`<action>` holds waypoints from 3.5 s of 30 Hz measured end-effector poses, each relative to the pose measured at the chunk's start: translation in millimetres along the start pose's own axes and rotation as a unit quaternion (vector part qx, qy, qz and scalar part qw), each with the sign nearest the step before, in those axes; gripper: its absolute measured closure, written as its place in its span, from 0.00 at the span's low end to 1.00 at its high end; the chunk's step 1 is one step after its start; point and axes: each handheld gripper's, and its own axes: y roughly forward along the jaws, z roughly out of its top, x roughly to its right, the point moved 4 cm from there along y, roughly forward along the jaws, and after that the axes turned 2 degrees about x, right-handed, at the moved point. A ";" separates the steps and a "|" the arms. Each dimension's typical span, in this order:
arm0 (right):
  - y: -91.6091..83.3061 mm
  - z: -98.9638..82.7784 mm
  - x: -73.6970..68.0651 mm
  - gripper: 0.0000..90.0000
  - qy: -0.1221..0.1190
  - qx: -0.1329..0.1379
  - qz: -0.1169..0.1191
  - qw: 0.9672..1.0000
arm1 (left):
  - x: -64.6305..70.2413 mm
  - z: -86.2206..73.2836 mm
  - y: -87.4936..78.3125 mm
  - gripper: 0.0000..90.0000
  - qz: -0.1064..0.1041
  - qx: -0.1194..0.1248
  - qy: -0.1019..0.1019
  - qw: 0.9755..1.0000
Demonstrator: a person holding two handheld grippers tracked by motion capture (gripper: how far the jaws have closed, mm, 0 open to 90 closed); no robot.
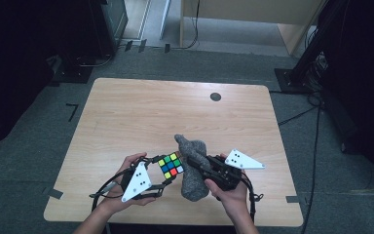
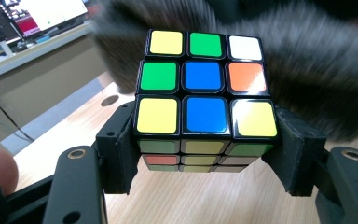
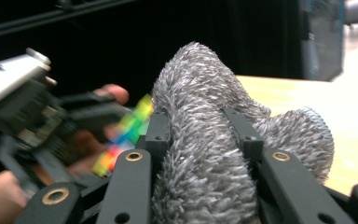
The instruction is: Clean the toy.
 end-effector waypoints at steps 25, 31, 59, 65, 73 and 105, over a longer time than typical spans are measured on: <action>5.9 -16.9 14.9 0.76 0.012 -0.051 -0.053 0.997 | -10.4 20.1 -17.3 0.38 0.014 0.057 -0.037 0.998; 23.5 -30.3 -5.9 0.77 -0.034 -0.075 0.006 0.997 | -17.7 20.0 -21.1 0.38 0.028 0.067 -0.057 0.996; 29.6 -33.1 -20.7 0.77 -0.185 -0.065 0.004 0.980 | -30.8 16.1 -23.0 0.38 0.026 0.069 -0.110 0.991; 38.9 -43.6 -30.3 0.76 -0.192 -0.075 0.022 0.978 | -32.2 15.5 -22.8 0.38 0.022 0.069 -0.126 0.989; 48.5 -51.0 -48.6 0.75 -0.169 -0.075 0.070 0.980 | -35.9 14.4 -21.2 0.38 0.018 0.078 -0.179 0.981; 40.8 -58.7 5.8 0.71 -0.130 -0.113 -0.093 0.981 | -53.4 6.3 -27.0 0.38 0.047 0.081 -0.217 0.972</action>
